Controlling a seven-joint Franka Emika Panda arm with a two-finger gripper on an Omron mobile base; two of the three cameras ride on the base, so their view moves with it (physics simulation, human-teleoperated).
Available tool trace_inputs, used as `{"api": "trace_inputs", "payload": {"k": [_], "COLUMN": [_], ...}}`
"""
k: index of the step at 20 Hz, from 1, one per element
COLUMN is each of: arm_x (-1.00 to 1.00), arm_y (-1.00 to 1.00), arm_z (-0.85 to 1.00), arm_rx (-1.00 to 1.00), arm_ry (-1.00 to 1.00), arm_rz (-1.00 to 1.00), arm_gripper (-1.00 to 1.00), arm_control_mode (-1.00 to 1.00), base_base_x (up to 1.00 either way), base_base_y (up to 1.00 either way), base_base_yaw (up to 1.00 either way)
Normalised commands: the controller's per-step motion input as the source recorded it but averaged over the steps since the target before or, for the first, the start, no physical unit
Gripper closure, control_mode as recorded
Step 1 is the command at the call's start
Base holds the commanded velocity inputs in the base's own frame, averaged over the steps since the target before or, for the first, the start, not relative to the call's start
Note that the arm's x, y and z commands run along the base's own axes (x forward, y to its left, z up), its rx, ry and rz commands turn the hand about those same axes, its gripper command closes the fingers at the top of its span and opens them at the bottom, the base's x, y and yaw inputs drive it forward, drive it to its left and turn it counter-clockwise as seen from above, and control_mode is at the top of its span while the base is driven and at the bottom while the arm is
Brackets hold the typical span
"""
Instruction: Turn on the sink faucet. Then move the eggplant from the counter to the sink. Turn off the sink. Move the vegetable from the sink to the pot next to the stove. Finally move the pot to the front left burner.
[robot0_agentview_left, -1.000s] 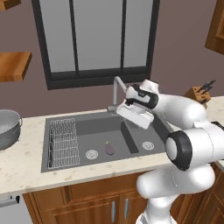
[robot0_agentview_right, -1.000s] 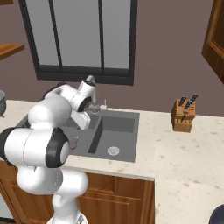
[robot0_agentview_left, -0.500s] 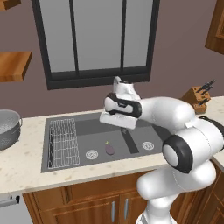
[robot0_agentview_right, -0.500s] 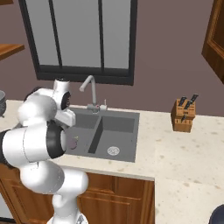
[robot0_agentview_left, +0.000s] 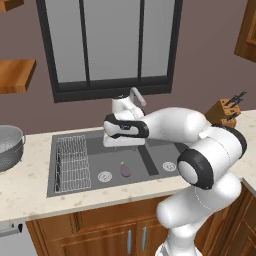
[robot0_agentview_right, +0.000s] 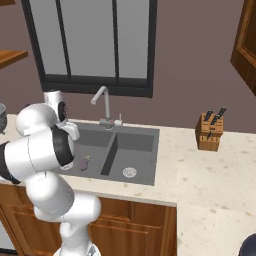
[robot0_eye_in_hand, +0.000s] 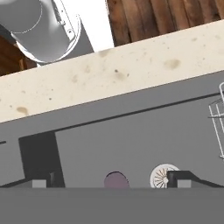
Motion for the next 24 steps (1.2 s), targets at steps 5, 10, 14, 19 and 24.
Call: {"api": "trace_inputs", "payload": {"k": [5, 10, 14, 19, 24], "arm_x": [0.09, 0.17, 0.24, 0.22, 0.19], "arm_y": [0.08, 0.01, 0.0, 0.0, 0.0], "arm_z": [-0.1, -0.24, -0.17, -0.14, -0.16], "arm_rx": [-0.1, -0.07, -0.02, -0.01, 0.0], "arm_ry": [0.0, 0.0, 0.0, 0.0, 0.0], "arm_rz": [0.02, 0.01, 0.01, 0.01, 0.02], "arm_gripper": [-1.0, -1.0, -1.0, -1.0, -1.0], "arm_control_mode": [-1.0, -1.0, -1.0, -1.0, -1.0], "base_base_x": [0.0, 0.0, 0.0, 0.0, 0.0], "base_base_y": [0.0, 0.0, 0.0, 0.0, 0.0], "base_base_yaw": [0.0, 0.0, 0.0, 0.0, 0.0]}}
